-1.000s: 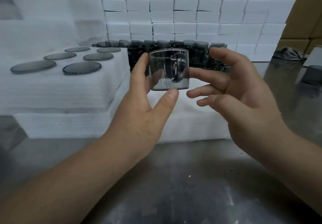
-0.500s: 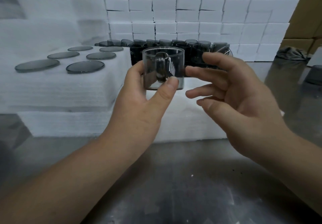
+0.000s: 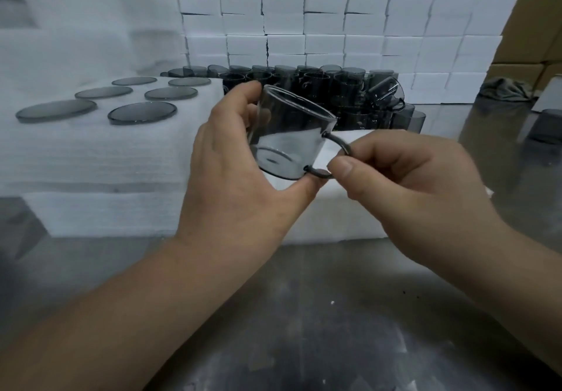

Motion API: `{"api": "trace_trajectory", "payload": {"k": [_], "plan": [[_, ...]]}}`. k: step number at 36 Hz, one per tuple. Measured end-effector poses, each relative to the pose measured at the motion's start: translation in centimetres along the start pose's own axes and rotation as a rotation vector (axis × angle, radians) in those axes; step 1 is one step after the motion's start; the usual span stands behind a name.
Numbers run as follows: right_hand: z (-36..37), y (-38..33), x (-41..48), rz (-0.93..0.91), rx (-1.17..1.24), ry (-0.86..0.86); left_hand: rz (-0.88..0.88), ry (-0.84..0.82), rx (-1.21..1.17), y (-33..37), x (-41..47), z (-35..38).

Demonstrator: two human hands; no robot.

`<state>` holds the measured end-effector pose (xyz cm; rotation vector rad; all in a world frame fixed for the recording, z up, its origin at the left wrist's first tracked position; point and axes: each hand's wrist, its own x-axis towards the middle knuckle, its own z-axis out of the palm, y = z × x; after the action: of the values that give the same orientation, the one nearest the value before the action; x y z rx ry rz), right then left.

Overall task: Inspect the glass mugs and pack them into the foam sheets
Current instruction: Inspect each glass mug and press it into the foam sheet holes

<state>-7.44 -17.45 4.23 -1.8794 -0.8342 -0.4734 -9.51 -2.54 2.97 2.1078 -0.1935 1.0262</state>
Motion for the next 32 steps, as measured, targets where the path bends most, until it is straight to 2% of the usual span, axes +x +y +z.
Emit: {"api": "trace_trajectory", "payload": {"k": [5,12,17,21,25,30,32], "plan": [[-0.1,-0.1,0.4,0.116,0.149,0.003,0.021,-0.045,0.025,0.0,0.0,-0.2],[-0.8,0.3,1.5,0.270,0.412,0.152,0.023,-0.079,-0.040,-0.1,-0.2,-0.1],[-1.0,0.7,1.8,0.299,0.448,0.176,-0.032,-0.091,-0.147,-0.4,-0.1,-0.2],[-0.9,0.8,1.9,0.317,0.488,0.178,-0.001,-0.166,-0.234,-0.3,0.0,-0.4],[-0.8,0.9,1.8,0.298,0.484,0.148,-0.012,-0.203,-0.345,-0.2,0.4,-0.1],[-0.6,1.0,1.7,0.263,0.467,0.121,0.064,-0.287,-0.520,-0.1,0.2,-0.3],[-0.5,1.1,1.7,0.250,0.456,0.115,0.011,-0.277,-0.537,-0.4,0.3,-0.3]]}}
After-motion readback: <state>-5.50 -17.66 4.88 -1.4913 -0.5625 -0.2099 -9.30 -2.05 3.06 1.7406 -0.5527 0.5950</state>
